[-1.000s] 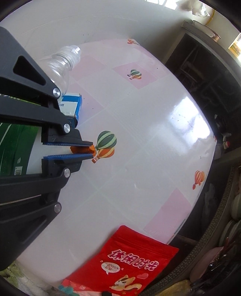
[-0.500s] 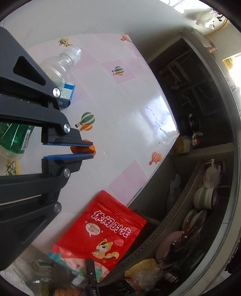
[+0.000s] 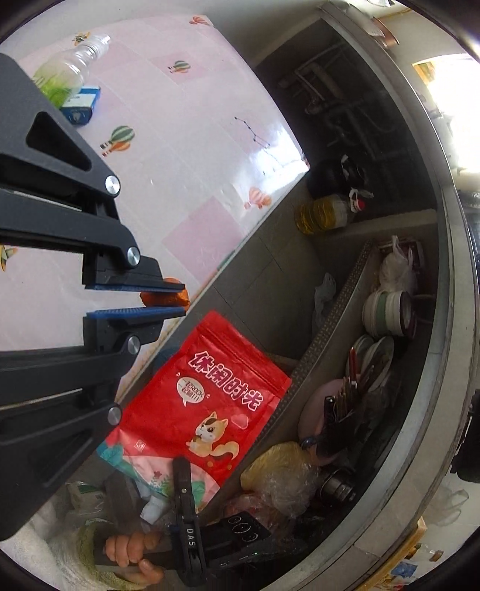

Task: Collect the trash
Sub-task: 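Carry snack bag and orange peel to the blue wastebasket and open both tools, then bring both tools back over the table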

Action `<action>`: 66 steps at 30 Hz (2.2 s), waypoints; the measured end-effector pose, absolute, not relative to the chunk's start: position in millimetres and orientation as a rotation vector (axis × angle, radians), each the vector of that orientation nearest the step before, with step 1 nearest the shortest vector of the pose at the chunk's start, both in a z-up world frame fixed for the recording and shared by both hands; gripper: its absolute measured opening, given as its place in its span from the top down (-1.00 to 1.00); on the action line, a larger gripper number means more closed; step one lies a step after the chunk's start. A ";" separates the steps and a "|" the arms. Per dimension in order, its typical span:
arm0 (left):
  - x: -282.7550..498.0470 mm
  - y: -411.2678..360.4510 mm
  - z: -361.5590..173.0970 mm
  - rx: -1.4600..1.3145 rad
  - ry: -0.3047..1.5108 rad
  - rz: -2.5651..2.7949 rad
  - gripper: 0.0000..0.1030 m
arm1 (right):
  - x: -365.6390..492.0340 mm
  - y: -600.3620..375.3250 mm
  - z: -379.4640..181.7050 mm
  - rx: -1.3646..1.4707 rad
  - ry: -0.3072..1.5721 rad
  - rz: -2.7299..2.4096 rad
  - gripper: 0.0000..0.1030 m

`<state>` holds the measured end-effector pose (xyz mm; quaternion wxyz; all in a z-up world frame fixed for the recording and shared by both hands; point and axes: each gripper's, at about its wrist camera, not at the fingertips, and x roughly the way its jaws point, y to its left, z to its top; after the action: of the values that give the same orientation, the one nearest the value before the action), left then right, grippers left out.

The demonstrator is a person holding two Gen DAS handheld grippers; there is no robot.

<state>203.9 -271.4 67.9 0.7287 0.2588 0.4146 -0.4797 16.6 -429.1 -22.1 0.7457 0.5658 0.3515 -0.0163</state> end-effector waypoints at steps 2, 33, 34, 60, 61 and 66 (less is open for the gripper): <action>194.6 -287.3 67.8 0.575 0.908 -1.093 0.87 | 5.8 -436.1 -23.1 1.250 0.751 -0.067 0.96; 116.5 -531.7 -104.9 0.684 1.306 -1.277 0.86 | -69.0 -521.5 -135.7 1.177 0.924 -0.731 0.96; 117.8 -534.3 -109.9 0.680 1.315 -1.272 0.86 | -68.0 -524.9 -141.7 1.188 0.926 -0.730 0.96; 122.5 -509.6 -71.4 0.683 1.233 -1.238 -0.06 | -99.0 -521.9 -157.4 1.026 0.997 -0.895 -0.03; 121.6 -502.9 -64.0 0.676 1.226 -1.243 -0.07 | -98.3 -518.9 -152.9 1.017 0.992 -0.888 -0.03; 110.0 -458.0 -22.7 0.718 1.128 -1.282 -0.26 | -90.7 -502.6 -120.6 0.946 0.981 -0.823 -0.14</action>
<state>110.0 -458.0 -22.7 0.6007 0.3097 0.4869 -0.5533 -90.7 -502.6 -120.6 0.6995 0.4247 0.4404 -0.3693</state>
